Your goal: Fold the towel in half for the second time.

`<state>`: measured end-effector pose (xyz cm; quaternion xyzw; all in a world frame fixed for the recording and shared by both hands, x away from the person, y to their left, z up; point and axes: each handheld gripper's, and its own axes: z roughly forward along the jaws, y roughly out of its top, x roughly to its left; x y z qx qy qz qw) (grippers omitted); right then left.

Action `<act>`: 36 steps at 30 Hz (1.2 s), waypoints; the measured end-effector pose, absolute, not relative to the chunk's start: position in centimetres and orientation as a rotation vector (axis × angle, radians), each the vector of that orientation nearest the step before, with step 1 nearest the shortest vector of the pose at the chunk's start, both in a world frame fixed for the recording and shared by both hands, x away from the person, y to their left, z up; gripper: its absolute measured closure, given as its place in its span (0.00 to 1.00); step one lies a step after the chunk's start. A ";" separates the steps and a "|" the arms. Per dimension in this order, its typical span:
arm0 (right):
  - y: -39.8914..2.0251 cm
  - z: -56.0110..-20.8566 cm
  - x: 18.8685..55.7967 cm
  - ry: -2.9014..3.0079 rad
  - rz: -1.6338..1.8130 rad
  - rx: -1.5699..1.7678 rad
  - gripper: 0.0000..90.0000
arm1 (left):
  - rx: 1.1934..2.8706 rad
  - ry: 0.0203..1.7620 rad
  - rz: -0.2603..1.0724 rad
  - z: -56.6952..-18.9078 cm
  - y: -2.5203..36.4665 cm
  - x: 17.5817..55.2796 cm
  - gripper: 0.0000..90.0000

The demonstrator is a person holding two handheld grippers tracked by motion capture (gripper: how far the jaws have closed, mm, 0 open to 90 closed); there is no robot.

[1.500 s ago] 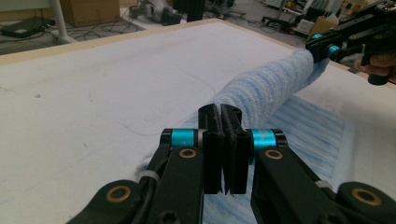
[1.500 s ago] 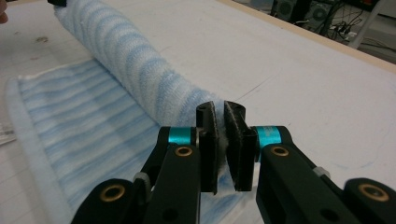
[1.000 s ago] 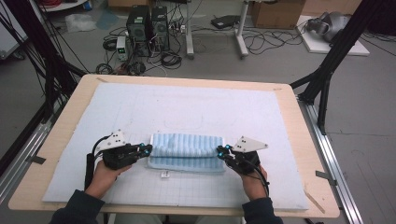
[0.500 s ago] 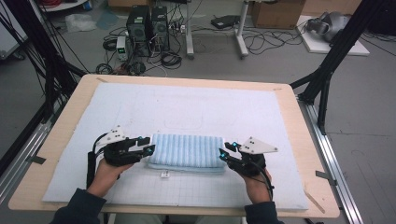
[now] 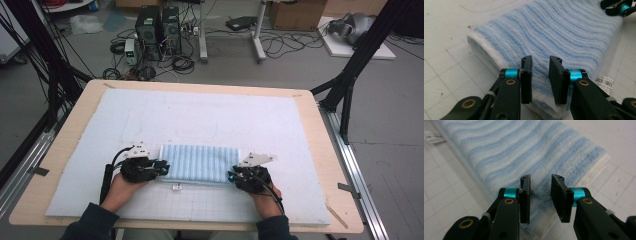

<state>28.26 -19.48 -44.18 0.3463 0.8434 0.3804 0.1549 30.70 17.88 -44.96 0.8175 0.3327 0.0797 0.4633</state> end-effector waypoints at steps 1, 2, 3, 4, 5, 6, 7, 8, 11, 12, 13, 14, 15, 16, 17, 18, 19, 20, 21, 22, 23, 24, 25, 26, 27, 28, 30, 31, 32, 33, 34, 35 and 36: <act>-19.5 -44.2 28.0 2.424 1.086 0.986 0.77 | 2.015 0.816 0.198 -45.0 17.9 30.6 0.81; -19.5 -44.3 27.9 2.422 1.086 0.982 0.77 | 2.018 0.815 0.198 -45.0 17.9 30.5 0.82; -19.5 -44.3 27.7 2.423 1.089 0.981 0.77 | 2.016 0.813 0.198 -45.0 17.9 30.4 0.82; -19.6 -44.3 27.6 2.426 1.093 0.982 0.77 | 2.021 0.809 0.200 -45.0 18.0 30.3 0.83; -19.7 -44.3 27.5 2.426 1.091 0.983 0.76 | 2.022 0.803 0.198 -45.0 18.1 30.2 0.83; -19.7 -44.2 27.3 2.425 1.098 0.983 0.74 | 2.021 0.804 0.194 -44.9 18.3 30.2 0.83; -19.8 -44.1 27.3 2.419 1.100 0.978 0.71 | 2.008 0.808 0.192 -44.9 18.4 30.2 0.83; -19.9 -43.9 27.2 2.409 1.115 0.977 0.68 | 1.991 0.807 0.190 -44.8 18.7 30.3 0.80; -20.7 -43.0 26.9 2.340 1.199 0.959 0.62 | 1.903 0.815 0.219 -44.4 19.7 30.5 0.66; -21.0 -42.6 26.9 2.315 1.220 0.951 0.57 | 1.868 0.818 0.233 -44.2 20.1 30.7 0.61; -21.3 -42.2 26.9 2.281 1.231 0.953 0.53 | 1.843 0.817 0.261 -44.0 20.5 30.7 0.58; -21.7 -41.9 26.8 2.252 1.238 0.960 0.50 | 1.811 0.820 0.284 -43.8 20.9 30.8 0.54; -22.0 -41.6 26.8 2.227 1.252 0.971 0.47 | 1.775 0.825 0.297 -43.5 21.2 30.8 0.50; -22.4 -41.4 26.7 2.200 1.255 0.982 0.43 | 1.747 0.833 0.315 -43.3 21.6 30.9 0.46; -22.8 -41.1 26.7 2.176 1.253 0.992 0.40 | 1.719 0.840 0.332 -43.0 21.9 31.0 0.42; -23.3 -41.0 26.6 2.152 1.249 0.996 0.37 | 1.693 0.849 0.345 -42.8 22.2 31.1 0.38; -23.7 -40.9 26.6 2.131 1.240 1.006 0.34 | 1.678 0.857 0.363 -42.6 22.5 31.1 0.35; -24.1 -40.8 26.6 2.113 1.225 1.012 0.31 | 1.664 0.865 0.396 -42.5 22.7 31.2 0.31; -24.6 -40.8 26.5 2.097 1.204 1.032 0.26 | 1.656 0.871 0.417 -42.3 23.0 31.2 0.25; -25.0 -40.8 26.4 2.069 1.174 1.042 0.20 | 1.649 0.856 0.428 -42.2 23.3 31.2 0.22; -25.6 -40.9 26.3 2.039 1.136 1.062 0.18 | 1.646 0.845 0.430 -42.2 23.5 31.2 0.21; -26.0 -40.9 26.3 2.027 1.124 1.070 0.16 | 1.636 0.840 0.433 -42.1 23.8 31.2 0.21; -26.5 -41.0 26.2 2.013 1.120 1.078 0.15 | 1.625 0.840 0.433 -42.1 24.0 31.2 0.21; -26.9 -41.0 26.0 1.994 1.120 1.095 0.13 | 1.620 0.841 0.436 -42.1 24.2 31.1 0.21; -27.4 -40.9 25.9 1.979 1.125 1.097 0.13 | 1.613 0.844 0.439 -42.1 24.3 31.1 0.21; -27.8 -40.8 25.8 1.967 1.132 1.104 0.13 | 1.607 0.845 0.441 -42.1 24.5 31.1 0.21; -28.6 -40.7 25.5 1.940 1.151 1.116 0.13 | 1.598 0.844 0.437 -42.1 24.7 31.1 0.21; -28.9 -40.6 25.5 1.934 1.158 1.121 0.12 | 1.598 0.844 0.441 -42.1 24.7 31.1 0.21; -29.2 -40.6 25.4 1.924 1.163 1.120 0.12 | 1.594 0.843 0.446 -42.1 24.8 31.1 0.21; -29.5 -40.6 25.3 1.916 1.171 1.132 0.12 | 1.589 0.845 0.444 -42.1 24.8 31.1 0.21; -29.7 -40.6 25.3 1.911 1.175 1.134 0.12 | 1.592 0.844 0.446 -42.1 24.9 31.1 0.21; -30.0 -40.6 25.3 1.908 1.179 1.139 0.12 | 1.593 0.844 0.450 -42.1 24.9 31.1 0.21; -30.1 -40.7 25.2 1.901 1.183 1.146 0.12 | 1.592 0.847 0.452 -42.1 25.0 31.0 0.21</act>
